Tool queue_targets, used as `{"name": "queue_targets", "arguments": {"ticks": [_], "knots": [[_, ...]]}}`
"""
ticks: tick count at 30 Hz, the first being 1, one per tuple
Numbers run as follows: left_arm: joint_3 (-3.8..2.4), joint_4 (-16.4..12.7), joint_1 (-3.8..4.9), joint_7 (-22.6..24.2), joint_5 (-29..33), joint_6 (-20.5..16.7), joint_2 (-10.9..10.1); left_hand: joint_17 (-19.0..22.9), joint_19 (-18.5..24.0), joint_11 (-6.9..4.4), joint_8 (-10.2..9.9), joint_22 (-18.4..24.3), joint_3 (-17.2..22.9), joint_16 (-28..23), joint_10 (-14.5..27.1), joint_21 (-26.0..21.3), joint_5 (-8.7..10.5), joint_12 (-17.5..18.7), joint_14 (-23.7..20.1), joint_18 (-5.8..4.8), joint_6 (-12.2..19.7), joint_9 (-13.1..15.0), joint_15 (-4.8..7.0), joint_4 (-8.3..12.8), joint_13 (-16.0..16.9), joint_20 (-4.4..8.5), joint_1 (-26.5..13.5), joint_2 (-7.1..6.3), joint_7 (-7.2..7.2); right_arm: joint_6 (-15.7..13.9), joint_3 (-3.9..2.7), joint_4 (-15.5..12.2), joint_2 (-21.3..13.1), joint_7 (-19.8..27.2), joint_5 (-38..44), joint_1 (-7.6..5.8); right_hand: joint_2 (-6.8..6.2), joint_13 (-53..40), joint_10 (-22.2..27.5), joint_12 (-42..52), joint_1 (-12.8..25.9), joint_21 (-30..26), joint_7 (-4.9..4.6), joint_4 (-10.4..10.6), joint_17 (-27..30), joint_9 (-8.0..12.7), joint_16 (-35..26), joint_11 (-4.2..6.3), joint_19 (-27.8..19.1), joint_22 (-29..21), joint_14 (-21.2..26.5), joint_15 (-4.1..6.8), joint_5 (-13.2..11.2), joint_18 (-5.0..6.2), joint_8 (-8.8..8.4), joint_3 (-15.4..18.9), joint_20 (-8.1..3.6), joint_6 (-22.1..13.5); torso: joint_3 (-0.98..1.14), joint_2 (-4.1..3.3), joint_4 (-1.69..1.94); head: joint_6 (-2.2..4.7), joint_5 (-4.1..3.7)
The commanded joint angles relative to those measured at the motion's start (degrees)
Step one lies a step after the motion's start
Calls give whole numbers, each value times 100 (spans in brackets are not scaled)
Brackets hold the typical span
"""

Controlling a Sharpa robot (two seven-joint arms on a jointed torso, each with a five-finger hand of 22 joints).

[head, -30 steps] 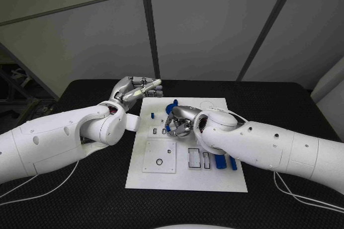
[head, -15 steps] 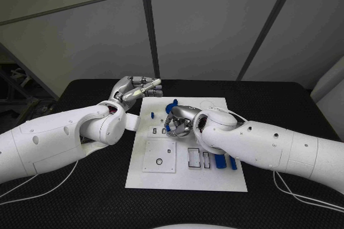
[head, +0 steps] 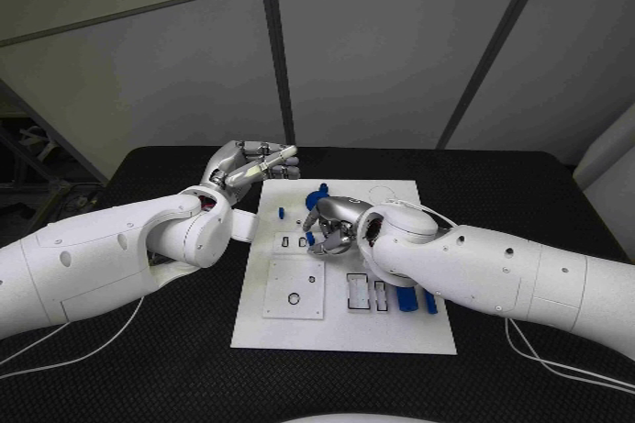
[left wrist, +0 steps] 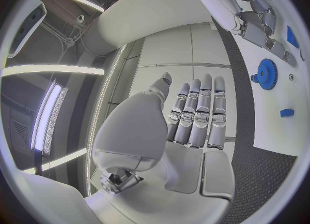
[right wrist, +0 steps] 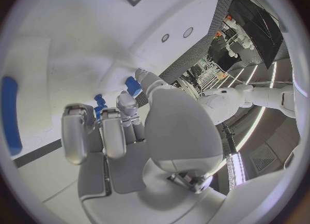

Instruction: Assemble the parts on the task board

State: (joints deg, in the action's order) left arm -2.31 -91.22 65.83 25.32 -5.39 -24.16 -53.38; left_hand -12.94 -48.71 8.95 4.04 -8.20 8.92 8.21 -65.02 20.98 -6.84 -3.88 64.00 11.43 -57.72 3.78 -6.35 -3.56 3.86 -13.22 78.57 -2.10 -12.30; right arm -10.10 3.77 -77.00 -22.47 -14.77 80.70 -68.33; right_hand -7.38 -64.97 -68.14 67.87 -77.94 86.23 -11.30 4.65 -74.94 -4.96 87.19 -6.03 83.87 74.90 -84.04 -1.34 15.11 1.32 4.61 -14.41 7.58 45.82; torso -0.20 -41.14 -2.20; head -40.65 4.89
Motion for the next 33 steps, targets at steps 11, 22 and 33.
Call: {"name": "queue_targets", "arguments": {"ticks": [11,22,33], "knots": [[-4,21,9,12,-39,53,-18,-8,34,0,-26,8,29,-26,49,-10,30,24,-21,-97,43,-6,-20,2,-7,-6,-44,8,6,-877,-3,-285,-266,909,-278,-9,-47,-36,-31,58,-75,-24,32,76,-1000,1,31,-1,22,834,-470,-45,-236,47,87,154,56,-86,-5,15,-9,46,-3],[-5,277,27,-694,-627,488,-93,-434,-642,-314,148,-195,41,703,-728,437,29,-294,994,-73,-343,50,336,-95,214,266,-251,-80,254,-675,-45,-844,-977,1760,-935,-170,34,-47,-81,125,-198,-171,121,68,-830,-95,-62,84,-181,605,-422,25,-5,109,518,166,0,519,-13,74,-12,98,24],[-4,597,229,-2575,-2304,1538,-123,-3138,-2925,-825,579,-3672,-153,3885,-1409,3987,-15,-1555,1941,-458,-720,370,907,-331,1467,977,-677,-172,672,-338,-444,-1310,-2039,1673,-1722,-278,68,-16,-123,124,-162,-252,197,89,-710,-120,-139,155,-271,494,-392,93,76,137,700,153,-64,814,-25,216,1,51,50]]}}
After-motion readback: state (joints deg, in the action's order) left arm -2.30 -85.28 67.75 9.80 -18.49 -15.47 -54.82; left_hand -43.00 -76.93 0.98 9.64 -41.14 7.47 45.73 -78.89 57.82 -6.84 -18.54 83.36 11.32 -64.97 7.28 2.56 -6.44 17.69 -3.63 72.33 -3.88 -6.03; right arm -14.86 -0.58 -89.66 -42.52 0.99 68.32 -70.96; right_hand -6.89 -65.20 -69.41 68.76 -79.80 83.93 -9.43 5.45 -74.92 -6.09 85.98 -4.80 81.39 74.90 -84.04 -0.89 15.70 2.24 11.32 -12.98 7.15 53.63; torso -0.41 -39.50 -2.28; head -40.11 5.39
